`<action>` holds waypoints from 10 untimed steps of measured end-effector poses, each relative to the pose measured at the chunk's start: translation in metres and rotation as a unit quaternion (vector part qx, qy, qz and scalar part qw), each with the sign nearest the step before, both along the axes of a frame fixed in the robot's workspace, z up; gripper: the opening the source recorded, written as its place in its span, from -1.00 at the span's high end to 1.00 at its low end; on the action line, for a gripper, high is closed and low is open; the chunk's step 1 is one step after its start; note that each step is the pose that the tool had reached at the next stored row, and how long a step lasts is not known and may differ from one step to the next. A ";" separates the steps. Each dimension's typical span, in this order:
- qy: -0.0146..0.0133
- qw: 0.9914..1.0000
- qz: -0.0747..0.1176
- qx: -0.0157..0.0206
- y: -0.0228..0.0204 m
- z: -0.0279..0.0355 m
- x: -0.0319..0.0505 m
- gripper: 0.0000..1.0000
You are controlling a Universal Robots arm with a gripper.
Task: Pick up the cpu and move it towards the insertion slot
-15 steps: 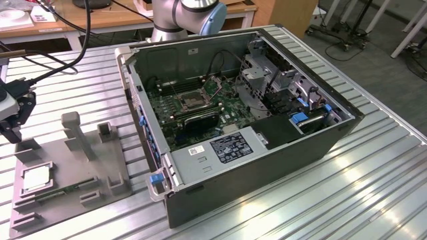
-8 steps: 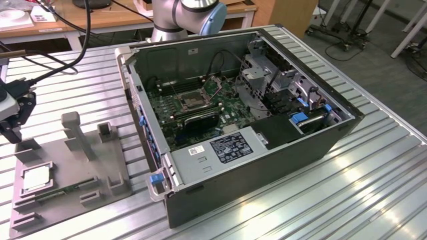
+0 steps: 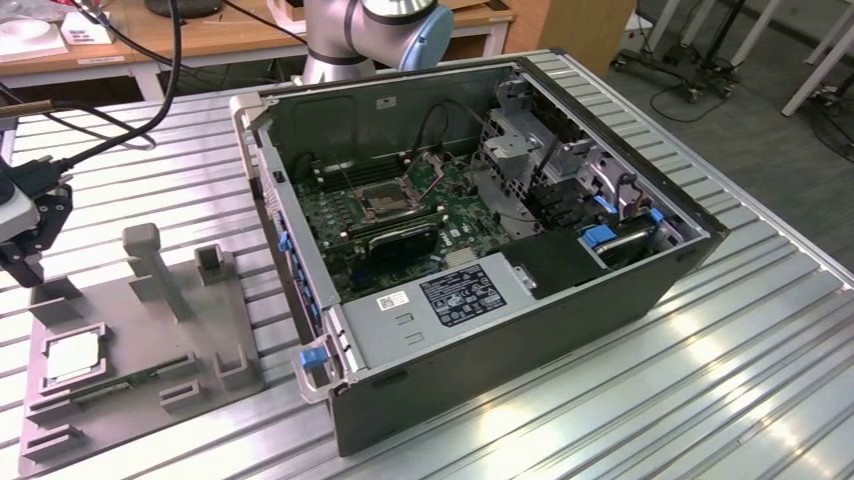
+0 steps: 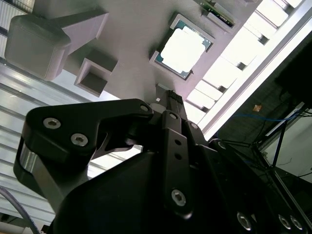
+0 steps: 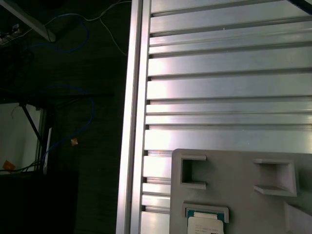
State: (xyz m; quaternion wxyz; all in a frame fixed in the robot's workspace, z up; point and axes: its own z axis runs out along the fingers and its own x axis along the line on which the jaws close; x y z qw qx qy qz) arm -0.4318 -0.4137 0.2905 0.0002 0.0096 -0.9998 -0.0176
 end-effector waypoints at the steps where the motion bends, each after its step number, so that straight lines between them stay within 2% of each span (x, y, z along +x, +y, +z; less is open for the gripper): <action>1: 0.000 1.000 0.000 0.000 0.0000 0.0000 0.0000 0.80; 10: 0.000 1.000 0.000 0.000 0.0000 -0.0001 0.0000 0.80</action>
